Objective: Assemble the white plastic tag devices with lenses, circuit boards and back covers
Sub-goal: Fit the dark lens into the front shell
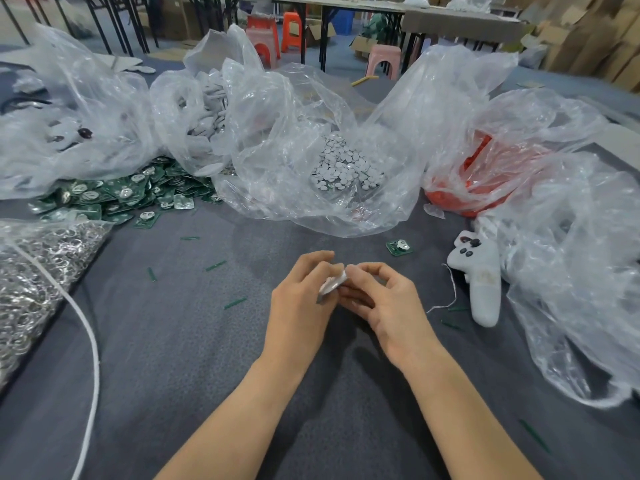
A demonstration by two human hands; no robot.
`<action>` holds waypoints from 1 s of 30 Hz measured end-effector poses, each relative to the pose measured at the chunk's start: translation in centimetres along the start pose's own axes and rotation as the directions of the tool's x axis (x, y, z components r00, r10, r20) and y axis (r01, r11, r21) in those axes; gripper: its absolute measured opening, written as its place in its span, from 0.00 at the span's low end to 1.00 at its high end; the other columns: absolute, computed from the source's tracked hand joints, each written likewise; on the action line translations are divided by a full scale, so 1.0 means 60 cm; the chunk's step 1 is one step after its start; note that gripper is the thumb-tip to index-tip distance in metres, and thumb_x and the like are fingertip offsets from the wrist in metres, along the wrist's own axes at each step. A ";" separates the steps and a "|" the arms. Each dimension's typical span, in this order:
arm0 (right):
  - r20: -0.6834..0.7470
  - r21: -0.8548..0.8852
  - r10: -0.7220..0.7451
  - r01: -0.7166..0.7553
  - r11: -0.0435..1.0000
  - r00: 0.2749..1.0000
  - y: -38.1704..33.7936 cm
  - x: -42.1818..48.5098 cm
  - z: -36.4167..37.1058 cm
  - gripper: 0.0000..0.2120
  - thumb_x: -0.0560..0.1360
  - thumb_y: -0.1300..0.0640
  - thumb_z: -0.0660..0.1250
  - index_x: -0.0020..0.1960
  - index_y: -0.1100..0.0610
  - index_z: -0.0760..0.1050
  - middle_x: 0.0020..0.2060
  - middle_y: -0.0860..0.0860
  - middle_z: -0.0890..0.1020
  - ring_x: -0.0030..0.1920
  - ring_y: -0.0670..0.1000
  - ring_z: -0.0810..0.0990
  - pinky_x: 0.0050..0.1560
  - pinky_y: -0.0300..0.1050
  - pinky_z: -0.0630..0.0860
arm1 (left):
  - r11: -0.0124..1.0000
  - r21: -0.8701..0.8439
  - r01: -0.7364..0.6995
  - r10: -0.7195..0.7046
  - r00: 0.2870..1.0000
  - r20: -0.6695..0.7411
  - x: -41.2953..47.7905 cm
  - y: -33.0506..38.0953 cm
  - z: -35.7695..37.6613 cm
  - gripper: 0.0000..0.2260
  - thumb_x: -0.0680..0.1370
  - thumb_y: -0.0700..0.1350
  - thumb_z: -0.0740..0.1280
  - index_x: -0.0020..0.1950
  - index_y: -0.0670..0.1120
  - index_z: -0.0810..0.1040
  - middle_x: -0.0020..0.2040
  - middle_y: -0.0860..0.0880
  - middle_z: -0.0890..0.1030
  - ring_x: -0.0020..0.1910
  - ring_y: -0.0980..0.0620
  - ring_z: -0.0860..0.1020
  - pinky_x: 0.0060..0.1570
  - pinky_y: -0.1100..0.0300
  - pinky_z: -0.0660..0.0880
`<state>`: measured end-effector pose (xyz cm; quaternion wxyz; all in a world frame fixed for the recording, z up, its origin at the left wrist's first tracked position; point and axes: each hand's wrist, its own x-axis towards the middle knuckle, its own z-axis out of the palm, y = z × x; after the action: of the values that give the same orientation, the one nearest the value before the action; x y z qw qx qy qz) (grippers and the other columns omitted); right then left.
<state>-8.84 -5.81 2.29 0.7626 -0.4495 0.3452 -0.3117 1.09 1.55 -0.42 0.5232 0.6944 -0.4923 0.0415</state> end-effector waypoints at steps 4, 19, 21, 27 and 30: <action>-0.042 0.118 0.028 -0.023 0.993 0.999 -0.006 0.000 -0.005 0.03 0.73 0.68 0.68 0.46 0.63 0.76 0.37 0.57 0.83 0.36 0.52 0.83 0.40 0.42 0.82 | 0.996 -0.013 -0.086 0.086 0.994 0.060 -0.003 0.002 0.009 0.15 0.69 0.30 0.72 0.54 0.41 0.84 0.62 0.47 0.79 0.54 0.55 0.80 0.54 0.65 0.76; 0.136 0.174 -0.016 -0.008 0.985 0.991 -0.027 0.010 -0.025 0.07 0.66 0.63 0.69 0.42 0.58 0.84 0.42 0.55 0.86 0.41 0.51 0.85 0.39 0.42 0.81 | 0.318 -0.757 0.571 -0.328 0.815 0.478 0.008 0.003 -0.006 0.11 0.72 0.43 0.68 0.54 0.50 0.84 0.55 0.46 0.84 0.56 0.49 0.81 0.52 0.61 0.77; 0.153 0.197 0.016 -0.047 0.979 0.988 -0.026 0.010 -0.024 0.07 0.66 0.62 0.68 0.40 0.57 0.85 0.41 0.55 0.86 0.40 0.50 0.84 0.38 0.42 0.81 | 0.276 -0.770 0.575 -0.317 0.811 0.491 0.007 0.002 -0.006 0.12 0.72 0.42 0.69 0.53 0.49 0.84 0.55 0.45 0.83 0.56 0.49 0.81 0.54 0.61 0.77; 0.046 -0.145 -0.295 0.299 0.943 0.954 -0.017 0.002 -0.015 0.06 0.69 0.64 0.72 0.44 0.56 0.83 0.40 0.49 0.86 0.43 0.47 0.84 0.45 0.38 0.79 | 0.642 -0.605 0.471 -0.370 0.882 0.294 0.004 0.003 -0.003 0.12 0.75 0.34 0.69 0.56 0.46 0.78 0.50 0.47 0.83 0.49 0.56 0.81 0.49 0.66 0.75; 0.228 -0.616 -0.719 0.669 0.415 0.656 -0.005 -0.003 -0.010 0.07 0.72 0.65 0.72 0.48 0.55 0.83 0.42 0.47 0.85 0.43 0.46 0.82 0.48 0.35 0.76 | 0.782 -0.470 0.409 -0.367 0.912 0.184 -0.006 0.007 0.006 0.07 0.77 0.33 0.66 0.49 0.44 0.80 0.43 0.49 0.84 0.44 0.57 0.82 0.45 0.68 0.76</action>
<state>-9.49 -6.05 2.40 0.3429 -0.7755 0.2406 -0.4724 0.44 1.55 -0.51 0.6609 0.6227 -0.3538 -0.2242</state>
